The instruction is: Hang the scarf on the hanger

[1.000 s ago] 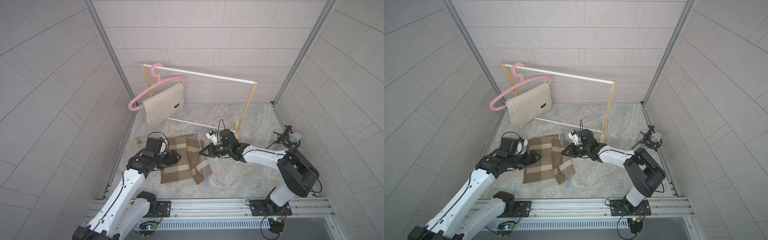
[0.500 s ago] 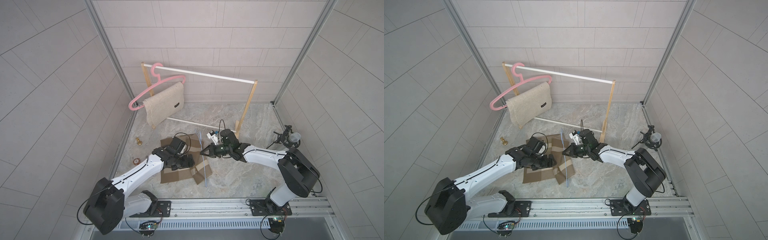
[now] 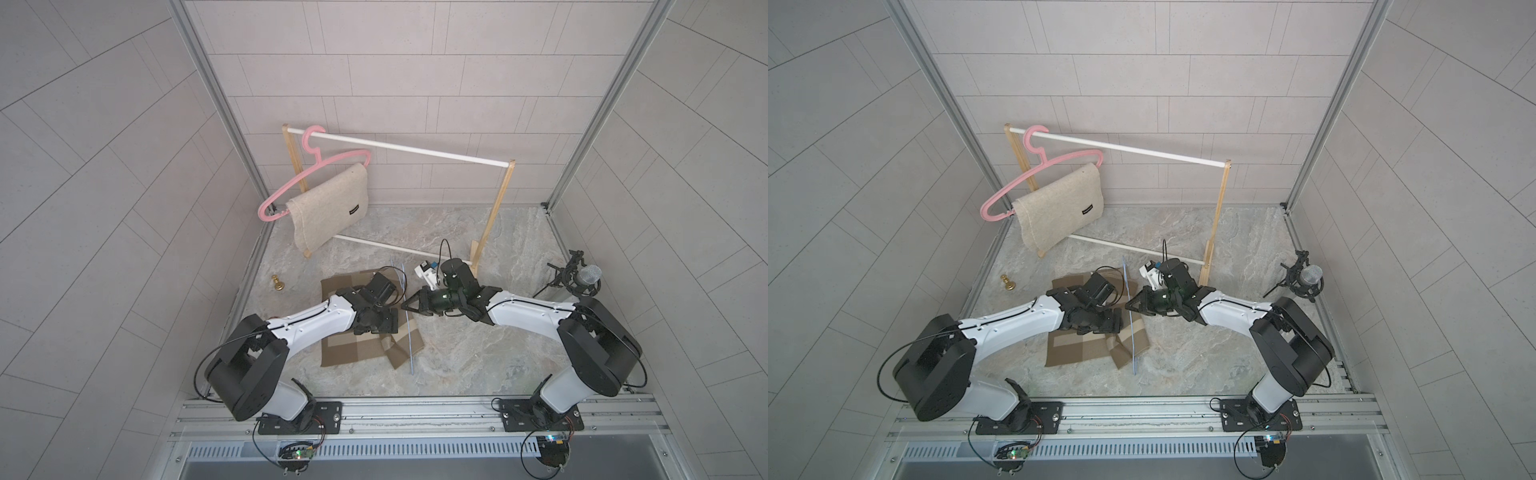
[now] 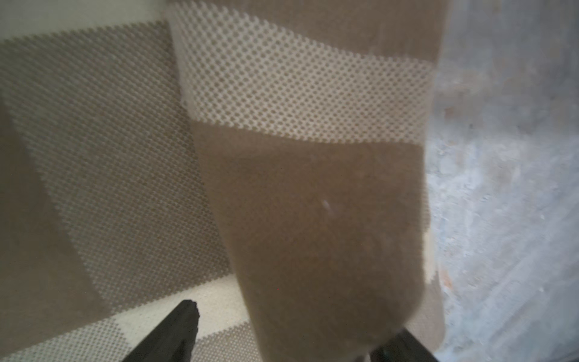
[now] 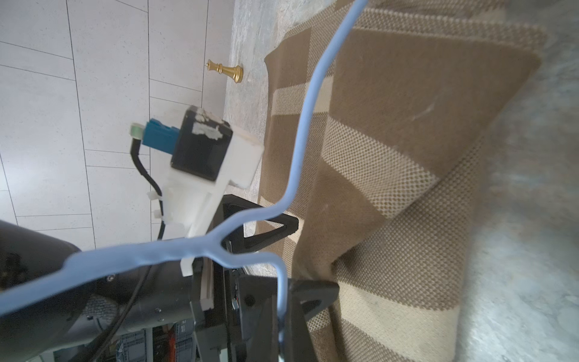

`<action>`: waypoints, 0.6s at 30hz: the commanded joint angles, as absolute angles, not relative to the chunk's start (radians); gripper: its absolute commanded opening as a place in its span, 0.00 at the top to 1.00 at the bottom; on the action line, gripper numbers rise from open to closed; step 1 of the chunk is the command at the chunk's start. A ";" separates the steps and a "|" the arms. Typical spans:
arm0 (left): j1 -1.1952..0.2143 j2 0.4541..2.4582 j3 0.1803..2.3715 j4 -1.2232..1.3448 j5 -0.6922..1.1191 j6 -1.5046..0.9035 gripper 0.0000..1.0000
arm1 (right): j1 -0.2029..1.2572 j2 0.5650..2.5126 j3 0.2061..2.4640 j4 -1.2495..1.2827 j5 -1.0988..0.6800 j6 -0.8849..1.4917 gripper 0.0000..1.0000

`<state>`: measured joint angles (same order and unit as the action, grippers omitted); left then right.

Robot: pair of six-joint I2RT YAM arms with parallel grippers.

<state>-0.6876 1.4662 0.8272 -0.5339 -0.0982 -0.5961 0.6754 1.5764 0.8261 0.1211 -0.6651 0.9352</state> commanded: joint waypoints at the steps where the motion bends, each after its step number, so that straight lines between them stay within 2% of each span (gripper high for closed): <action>1: -0.692 1.448 0.841 -0.574 -0.205 -0.618 0.17 | 0.671 1.560 0.796 0.052 -0.633 0.935 1.00; 4: -0.684 1.417 0.835 -0.593 -0.233 -0.615 0.22 | 0.669 1.559 0.796 0.034 -0.628 0.924 1.00; 10: -0.646 1.381 0.811 -0.601 -0.226 -0.609 0.40 | 0.669 1.557 0.799 0.017 -0.621 0.913 1.00; 14: -0.623 1.359 0.800 -0.603 -0.218 -0.597 0.54 | 0.669 1.555 0.804 0.001 -0.617 0.903 1.00; 18: -0.605 1.357 0.796 -0.595 -0.187 -0.575 0.75 | 0.669 1.550 0.808 -0.008 -0.617 0.899 1.00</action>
